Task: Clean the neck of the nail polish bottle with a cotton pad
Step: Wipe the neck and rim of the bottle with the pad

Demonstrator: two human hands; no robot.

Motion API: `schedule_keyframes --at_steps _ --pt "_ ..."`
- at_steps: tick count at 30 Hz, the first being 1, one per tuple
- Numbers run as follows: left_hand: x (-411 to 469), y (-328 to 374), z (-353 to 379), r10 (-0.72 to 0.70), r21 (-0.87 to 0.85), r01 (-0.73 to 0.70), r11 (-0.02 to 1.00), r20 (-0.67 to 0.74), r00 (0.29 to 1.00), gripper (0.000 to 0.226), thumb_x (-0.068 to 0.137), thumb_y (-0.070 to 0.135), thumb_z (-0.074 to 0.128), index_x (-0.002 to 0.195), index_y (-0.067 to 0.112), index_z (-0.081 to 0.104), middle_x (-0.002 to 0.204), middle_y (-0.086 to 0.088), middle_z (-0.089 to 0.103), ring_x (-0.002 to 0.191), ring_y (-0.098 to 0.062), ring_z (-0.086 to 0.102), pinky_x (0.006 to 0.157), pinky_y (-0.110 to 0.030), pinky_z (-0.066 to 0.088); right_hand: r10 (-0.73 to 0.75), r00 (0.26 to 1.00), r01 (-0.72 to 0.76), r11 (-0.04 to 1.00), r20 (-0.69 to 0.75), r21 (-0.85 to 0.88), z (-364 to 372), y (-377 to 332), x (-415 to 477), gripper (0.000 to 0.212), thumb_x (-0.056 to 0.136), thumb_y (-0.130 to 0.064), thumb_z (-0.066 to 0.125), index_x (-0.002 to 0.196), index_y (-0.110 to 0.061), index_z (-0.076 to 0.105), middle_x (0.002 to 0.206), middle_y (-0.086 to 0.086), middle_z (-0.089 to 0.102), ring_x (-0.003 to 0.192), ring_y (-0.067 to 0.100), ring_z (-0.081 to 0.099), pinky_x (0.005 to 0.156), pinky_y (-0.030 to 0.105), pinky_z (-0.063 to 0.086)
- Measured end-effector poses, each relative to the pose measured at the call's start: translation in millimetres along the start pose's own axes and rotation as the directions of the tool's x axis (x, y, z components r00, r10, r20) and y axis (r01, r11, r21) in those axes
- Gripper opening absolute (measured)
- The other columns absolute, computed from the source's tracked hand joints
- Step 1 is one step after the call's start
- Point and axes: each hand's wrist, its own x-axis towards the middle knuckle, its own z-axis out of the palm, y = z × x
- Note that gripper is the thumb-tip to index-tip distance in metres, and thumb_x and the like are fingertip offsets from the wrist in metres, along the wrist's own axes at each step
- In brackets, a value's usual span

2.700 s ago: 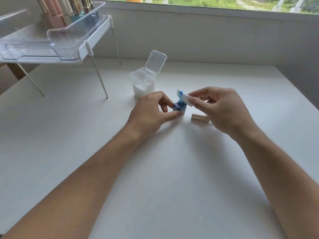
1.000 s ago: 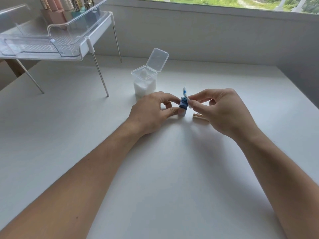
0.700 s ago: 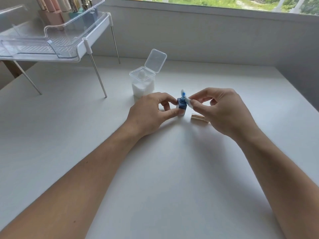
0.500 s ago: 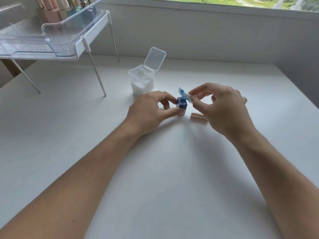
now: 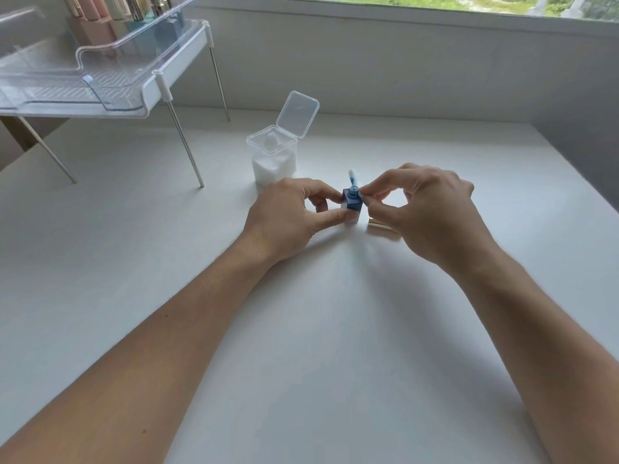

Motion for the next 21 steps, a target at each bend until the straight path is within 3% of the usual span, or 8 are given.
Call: schedule_keyframes --at_steps 3,8,11,14,18,21 --pt "-1 2 0 -0.003 -0.003 0.003 1.0 -0.01 1.0 0.034 0.086 0.066 0.089 0.111 0.043 0.087 0.079 0.016 0.066 0.064 0.012 0.054 0.067 -0.029 0.037 0.012 0.999 -0.016 0.996 0.045 0.088 -5 3 0 0.008 0.101 -0.044 0.077 0.099 -0.046 0.085 0.097 -0.023 0.08 0.076 -0.017 0.053 0.09 0.044 0.038" --pt "0 0 4 -0.014 0.003 0.015 1.0 -0.047 0.999 0.039 0.081 0.068 0.091 0.106 0.039 0.084 0.077 0.017 0.067 0.063 0.009 0.053 0.069 -0.031 0.042 0.081 0.992 -0.103 0.962 0.098 0.252 -14 10 6 0.01 0.101 -0.048 0.079 0.099 -0.041 0.086 0.101 -0.013 0.08 0.061 0.001 0.052 0.06 0.021 0.042" --pt "-1 -1 6 -0.023 0.018 0.024 1.0 -0.061 0.998 0.049 0.072 0.076 0.092 0.1 0.037 0.079 0.082 0.017 0.068 0.068 0.004 0.054 0.075 -0.037 0.051 0.134 0.987 -0.153 0.944 0.084 0.294 -14 13 9 0.009 0.102 -0.04 0.076 0.103 -0.038 0.085 0.101 -0.01 0.079 0.06 0.001 0.052 0.052 0.013 0.04" --pt "-1 -1 2 -0.031 -0.009 0.031 0.999 -0.037 0.999 0.055 0.07 0.07 0.096 0.107 0.032 0.078 0.091 0.014 0.069 0.071 0.005 0.055 0.075 -0.033 0.05 0.164 0.983 -0.183 0.935 0.086 0.305 -13 14 10 0.01 0.103 -0.038 0.075 0.105 -0.037 0.085 0.102 -0.008 0.08 0.056 -0.001 0.051 0.047 0.01 0.037" --pt "3 -4 -4 -0.016 -0.042 0.018 0.999 0.053 0.998 0.042 0.085 0.056 0.092 0.123 0.042 0.081 0.101 0.014 0.07 0.064 0.013 0.055 0.074 -0.024 0.042 0.168 0.981 -0.188 0.934 0.092 0.303 -11 13 9 0.01 0.104 -0.039 0.075 0.107 -0.038 0.084 0.103 -0.009 0.079 0.059 0.0 0.052 0.047 0.008 0.039" --pt "5 -7 -4 -0.002 -0.044 0.005 0.999 0.06 0.998 0.026 0.093 0.05 0.088 0.119 0.048 0.083 0.102 0.014 0.07 0.064 0.01 0.055 0.075 -0.025 0.043 0.17 0.98 -0.194 0.923 0.101 0.331 -7 11 8 0.009 0.104 -0.039 0.076 0.106 -0.036 0.084 0.101 -0.009 0.079 0.059 0.002 0.051 0.045 0.01 0.04"
